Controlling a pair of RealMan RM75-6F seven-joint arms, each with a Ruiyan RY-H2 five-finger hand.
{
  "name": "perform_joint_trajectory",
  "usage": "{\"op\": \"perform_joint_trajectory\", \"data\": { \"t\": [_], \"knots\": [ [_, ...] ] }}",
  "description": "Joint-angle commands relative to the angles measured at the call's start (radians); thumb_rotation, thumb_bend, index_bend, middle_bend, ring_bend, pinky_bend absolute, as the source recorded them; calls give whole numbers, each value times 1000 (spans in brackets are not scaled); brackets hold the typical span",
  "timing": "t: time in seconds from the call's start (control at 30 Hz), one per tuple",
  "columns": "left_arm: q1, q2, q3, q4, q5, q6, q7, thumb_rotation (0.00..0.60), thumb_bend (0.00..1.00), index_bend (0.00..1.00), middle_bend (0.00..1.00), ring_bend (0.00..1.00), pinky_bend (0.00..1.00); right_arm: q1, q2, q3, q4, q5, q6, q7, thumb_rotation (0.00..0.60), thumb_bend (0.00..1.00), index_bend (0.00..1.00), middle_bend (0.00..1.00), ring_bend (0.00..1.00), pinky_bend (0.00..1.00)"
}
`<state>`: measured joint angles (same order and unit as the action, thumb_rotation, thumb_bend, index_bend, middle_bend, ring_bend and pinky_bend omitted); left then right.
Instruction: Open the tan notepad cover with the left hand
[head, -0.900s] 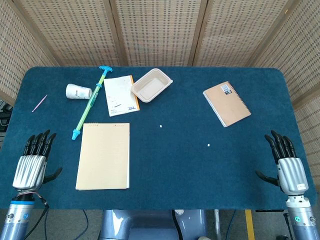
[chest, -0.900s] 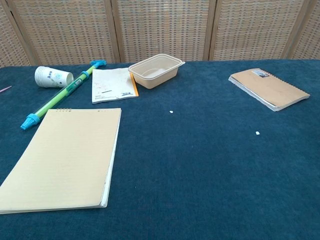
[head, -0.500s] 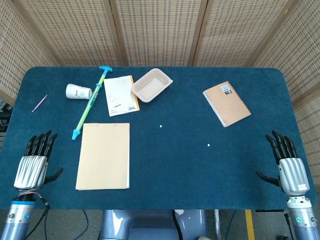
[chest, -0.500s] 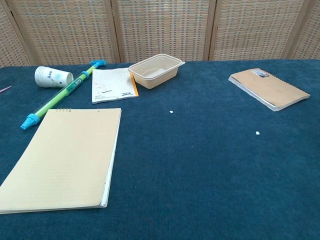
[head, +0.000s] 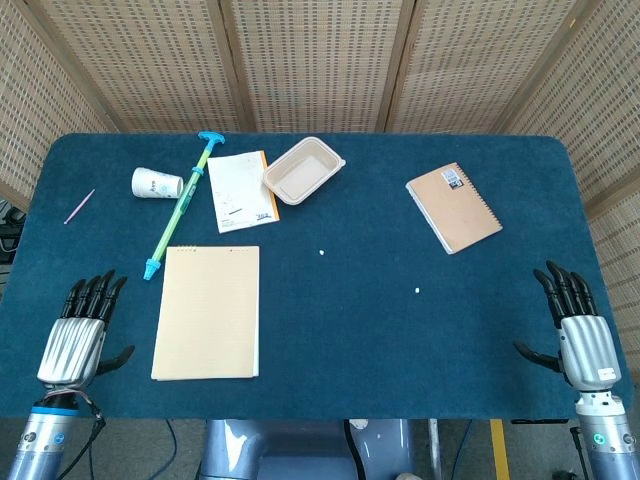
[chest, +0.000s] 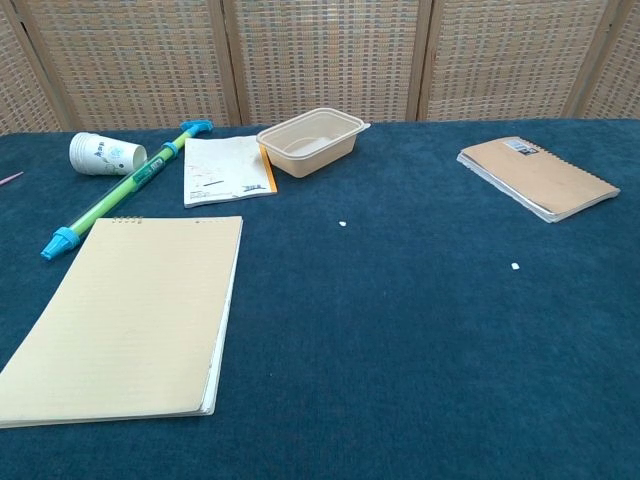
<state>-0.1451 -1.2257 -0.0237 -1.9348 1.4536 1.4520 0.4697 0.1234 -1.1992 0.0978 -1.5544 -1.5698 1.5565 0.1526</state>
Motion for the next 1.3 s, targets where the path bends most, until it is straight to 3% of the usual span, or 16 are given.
{"op": "perform_joint_trajectory", "data": {
  "t": [0.03,0.33,0.97,1.3],
  "knots": [
    [2,-6,15,2,-3,-15,6,600,226,0,0,0,10,-1,3,1,-2,-1,3,5,600,150,22,0,0,0],
    [-23,-72,72,60,-25,-127,63,600,239,0,0,0,10,-3,7,-1,-7,-7,8,11,600,150,22,0,0,0],
    [-49,-132,91,145,-73,-190,133,600,200,0,0,0,10,-5,12,2,-7,-8,16,31,600,150,22,0,0,0],
    [-85,-197,85,257,-90,-253,124,600,200,0,0,0,10,-5,9,2,-8,-11,19,33,600,150,22,0,0,0]
  ]
}}
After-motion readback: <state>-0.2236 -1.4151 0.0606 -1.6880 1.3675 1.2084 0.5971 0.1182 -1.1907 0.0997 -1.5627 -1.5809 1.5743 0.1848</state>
